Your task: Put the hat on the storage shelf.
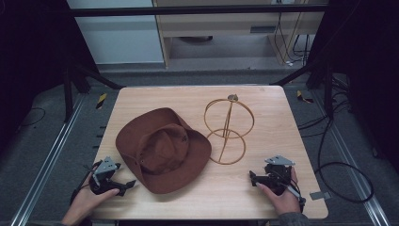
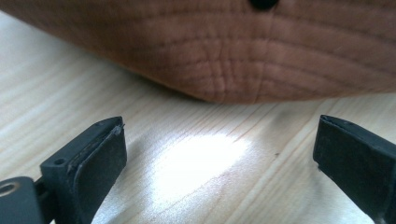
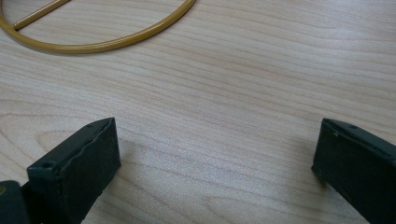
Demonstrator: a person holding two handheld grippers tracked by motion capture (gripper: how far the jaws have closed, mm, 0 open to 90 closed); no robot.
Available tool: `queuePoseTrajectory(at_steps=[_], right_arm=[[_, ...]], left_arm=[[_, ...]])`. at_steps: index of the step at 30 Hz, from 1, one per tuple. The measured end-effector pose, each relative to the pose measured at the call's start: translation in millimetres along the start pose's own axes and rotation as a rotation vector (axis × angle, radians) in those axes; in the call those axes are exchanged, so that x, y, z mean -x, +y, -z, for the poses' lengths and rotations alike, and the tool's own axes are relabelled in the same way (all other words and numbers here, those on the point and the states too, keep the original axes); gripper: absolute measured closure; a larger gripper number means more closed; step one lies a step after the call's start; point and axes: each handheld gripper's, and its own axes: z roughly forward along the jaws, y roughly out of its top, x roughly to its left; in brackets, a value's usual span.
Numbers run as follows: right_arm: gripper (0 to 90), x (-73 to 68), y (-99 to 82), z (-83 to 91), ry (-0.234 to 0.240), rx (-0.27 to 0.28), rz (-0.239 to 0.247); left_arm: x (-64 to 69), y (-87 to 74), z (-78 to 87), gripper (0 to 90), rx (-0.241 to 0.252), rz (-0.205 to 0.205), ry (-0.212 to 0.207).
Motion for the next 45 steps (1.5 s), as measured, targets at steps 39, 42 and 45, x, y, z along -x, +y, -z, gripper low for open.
queuePoseTrajectory(at_steps=[39, 42, 45], right_arm=[[1.5, 3.3, -1.2, -0.2, 0.0, 0.003, 0.0], [1.5, 3.2, -1.4, -0.1, 0.001, 0.006, 0.004], [1.5, 3.1, -1.4, -0.1, 0.002, 0.007, 0.003]], left_arm=[[19.0, 154.7, 9.8, 4.9, -0.019, -0.201, -0.043], [21.5, 164.5, 4.9, 4.8, -0.03, -0.212, -0.051], [22.3, 172.8, 0.7, 4.6, -0.052, -0.222, -0.05]])
